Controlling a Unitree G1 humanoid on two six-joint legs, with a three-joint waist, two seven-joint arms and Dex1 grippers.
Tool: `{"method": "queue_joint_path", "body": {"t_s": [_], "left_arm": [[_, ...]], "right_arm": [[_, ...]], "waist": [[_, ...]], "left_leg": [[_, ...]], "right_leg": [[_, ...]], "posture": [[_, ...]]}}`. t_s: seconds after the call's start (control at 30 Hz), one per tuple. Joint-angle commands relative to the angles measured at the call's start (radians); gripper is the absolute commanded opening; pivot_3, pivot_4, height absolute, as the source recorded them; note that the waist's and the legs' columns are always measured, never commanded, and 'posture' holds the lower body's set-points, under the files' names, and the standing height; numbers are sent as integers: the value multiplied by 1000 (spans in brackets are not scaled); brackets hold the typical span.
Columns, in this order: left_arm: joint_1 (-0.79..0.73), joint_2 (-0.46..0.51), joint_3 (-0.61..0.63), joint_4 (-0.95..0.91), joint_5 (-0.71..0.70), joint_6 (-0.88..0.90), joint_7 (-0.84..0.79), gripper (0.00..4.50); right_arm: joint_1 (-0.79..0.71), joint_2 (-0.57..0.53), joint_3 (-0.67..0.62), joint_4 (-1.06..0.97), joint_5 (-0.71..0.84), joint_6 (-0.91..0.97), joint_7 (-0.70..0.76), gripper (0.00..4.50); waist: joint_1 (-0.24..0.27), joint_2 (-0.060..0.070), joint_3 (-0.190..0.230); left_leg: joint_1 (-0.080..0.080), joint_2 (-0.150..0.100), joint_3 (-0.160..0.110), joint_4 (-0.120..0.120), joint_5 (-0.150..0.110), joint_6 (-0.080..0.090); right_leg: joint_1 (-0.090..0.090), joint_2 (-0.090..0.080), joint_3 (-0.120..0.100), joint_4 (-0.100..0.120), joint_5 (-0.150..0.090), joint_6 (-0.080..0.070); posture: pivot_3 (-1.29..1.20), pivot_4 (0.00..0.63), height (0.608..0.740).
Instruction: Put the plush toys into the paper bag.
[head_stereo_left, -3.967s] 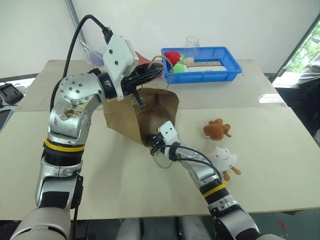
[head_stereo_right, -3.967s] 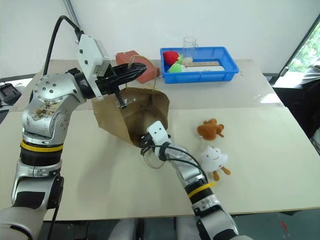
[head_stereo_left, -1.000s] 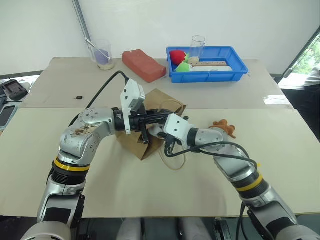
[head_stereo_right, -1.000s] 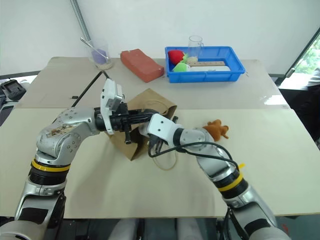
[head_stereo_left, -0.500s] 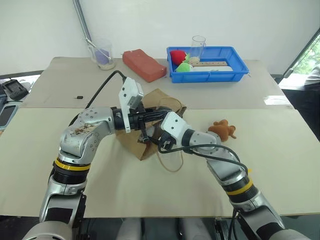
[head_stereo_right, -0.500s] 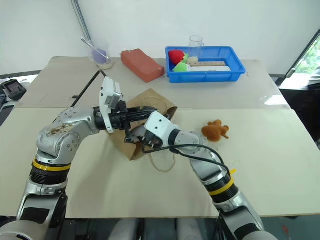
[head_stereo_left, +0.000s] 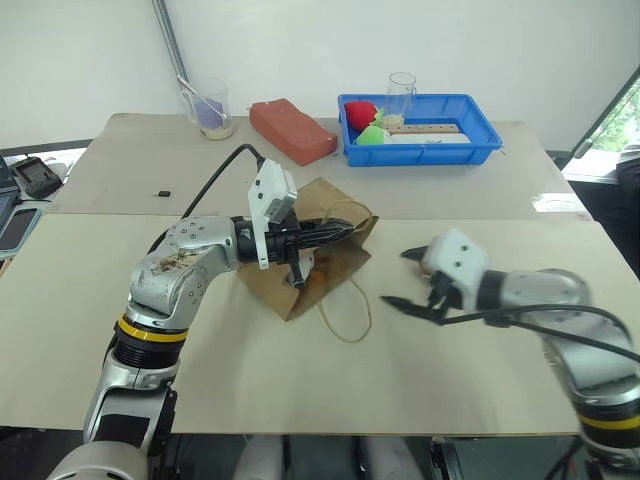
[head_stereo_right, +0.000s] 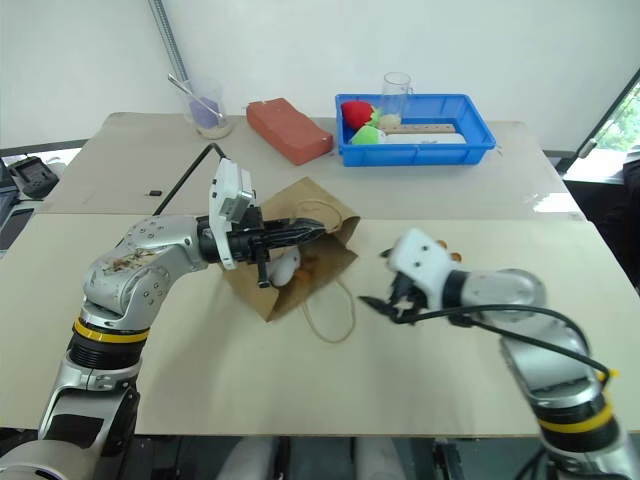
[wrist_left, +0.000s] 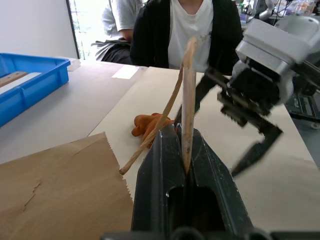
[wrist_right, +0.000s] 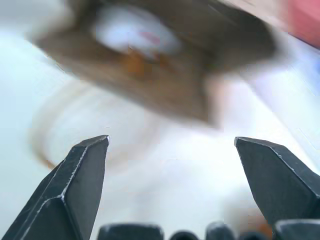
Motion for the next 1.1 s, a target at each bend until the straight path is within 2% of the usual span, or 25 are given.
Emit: {"method": "queue_joint_path", "body": {"t_s": [0.03, 0.13, 0.33, 0.53, 0.77, 0.8, 0.9, 1.1], "left_arm": [[-10, 1, 15, -21, -2, -17, 7, 0], [-13, -1, 15, -15, -2, -18, 7, 0], [-29, -10, 18, 5, 1, -21, 17, 0], [-27, -3, 26, 8, 2, -23, 20, 0], [-26, -7, 26, 12, 7, -30, 24, 0], [-26, -7, 27, 12, 7, -30, 25, 0], [-28, -6, 38, 13, -1, -21, 31, 0], [-40, -2, 50, 15, -27, 7, 20, 0]], "right_arm": [[36, -31, -13, 74, -102, -113, -77, 4472], [69, -41, 48, 209, -207, -227, -137, 4472], [42, 49, 85, 429, -304, -350, -281, 4472], [45, 96, 53, 470, -280, -394, -314, 2656], [39, 122, 38, 469, -275, -388, -317, 217], [44, 119, 32, 463, -272, -389, -314, 24], [62, 100, 5, 405, -231, -384, -269, 24], [90, 11, 32, 88, -41, -244, -16, 24]], "waist": [[-1, 0, 0], [0, 0, 0], [-11, 0, 0], [-11, 0, 0], [-12, 0, 0], [-11, 0, 0], [-10, 0, 0], [-14, 0, 0]], "left_leg": [[0, 0, 0, 0, 0, 0], [0, 0, 1, 0, 0, 0], [1, 0, 2, 0, 0, 0], [1, 0, 2, 0, 0, 0], [1, 0, 2, 0, 0, 0], [1, 0, 2, 0, 0, 0], [1, 0, 2, 0, 0, 0], [1, 0, 1, 0, 0, 0]], "right_leg": [[0, 0, 0, 0, 0, 0], [0, 0, 0, 0, 0, 0], [1, 0, 2, 0, 0, 0], [2, 0, 2, 0, 0, 0], [1, 0, 2, 0, 0, 0], [1, 0, 2, 0, 0, 0], [1, -1, 2, 0, 0, 0], [1, 0, 2, 0, 0, 0]], "posture": [[0, 150, 740], [0, 150, 740], [0, 150, 740], [0, 150, 740], [0, 150, 740], [0, 150, 740], [0, 150, 740], [0, 150, 740]]}}
